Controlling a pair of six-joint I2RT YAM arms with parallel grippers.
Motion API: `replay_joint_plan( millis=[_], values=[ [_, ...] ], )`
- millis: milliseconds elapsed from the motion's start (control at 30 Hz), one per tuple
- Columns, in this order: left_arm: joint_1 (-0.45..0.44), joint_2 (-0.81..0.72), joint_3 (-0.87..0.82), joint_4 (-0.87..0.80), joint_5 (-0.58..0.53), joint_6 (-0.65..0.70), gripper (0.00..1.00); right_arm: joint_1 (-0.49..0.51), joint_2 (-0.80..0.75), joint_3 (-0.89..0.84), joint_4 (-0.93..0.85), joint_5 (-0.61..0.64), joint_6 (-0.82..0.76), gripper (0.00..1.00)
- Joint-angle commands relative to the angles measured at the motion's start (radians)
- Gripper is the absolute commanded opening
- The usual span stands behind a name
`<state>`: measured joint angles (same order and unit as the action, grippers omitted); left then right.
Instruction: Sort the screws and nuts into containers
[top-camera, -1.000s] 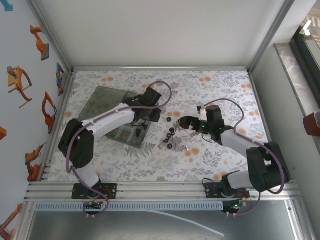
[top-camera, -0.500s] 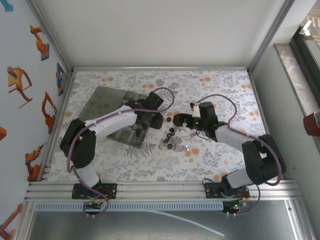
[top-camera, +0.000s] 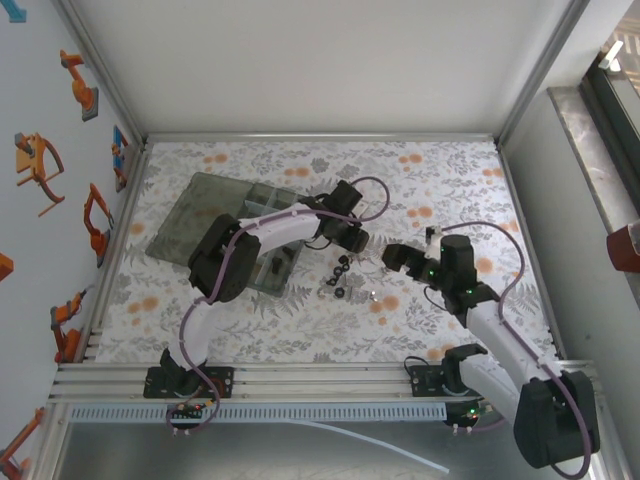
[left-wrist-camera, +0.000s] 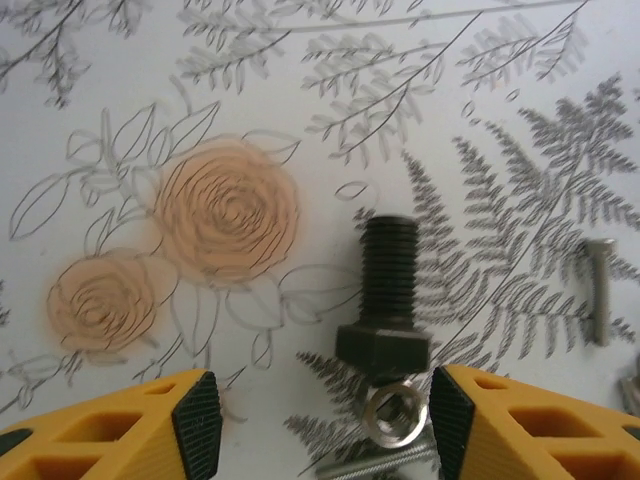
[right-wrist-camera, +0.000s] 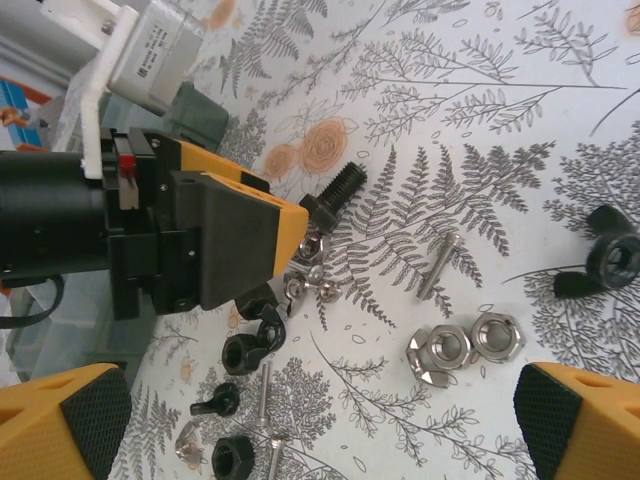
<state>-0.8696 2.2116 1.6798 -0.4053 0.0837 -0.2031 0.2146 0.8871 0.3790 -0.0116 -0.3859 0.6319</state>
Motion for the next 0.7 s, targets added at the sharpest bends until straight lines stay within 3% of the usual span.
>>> replay_joint_plan(
  millis=[0,233,667],
  values=[
    [-0.017,0.025,0.071,0.01,0.007,0.053,0.58,-0.027,-0.035,-0.02,-0.082,-0.044,0.007,1.0],
    [-0.032,0.111,0.171,-0.087,-0.058,0.063,0.56,-0.037,-0.004,-0.011,-0.056,-0.056,0.008,1.0],
    [-0.052,0.184,0.249,-0.198,-0.13,0.096,0.42,-0.042,0.044,-0.006,-0.006,-0.059,0.004,1.0]
  ],
)
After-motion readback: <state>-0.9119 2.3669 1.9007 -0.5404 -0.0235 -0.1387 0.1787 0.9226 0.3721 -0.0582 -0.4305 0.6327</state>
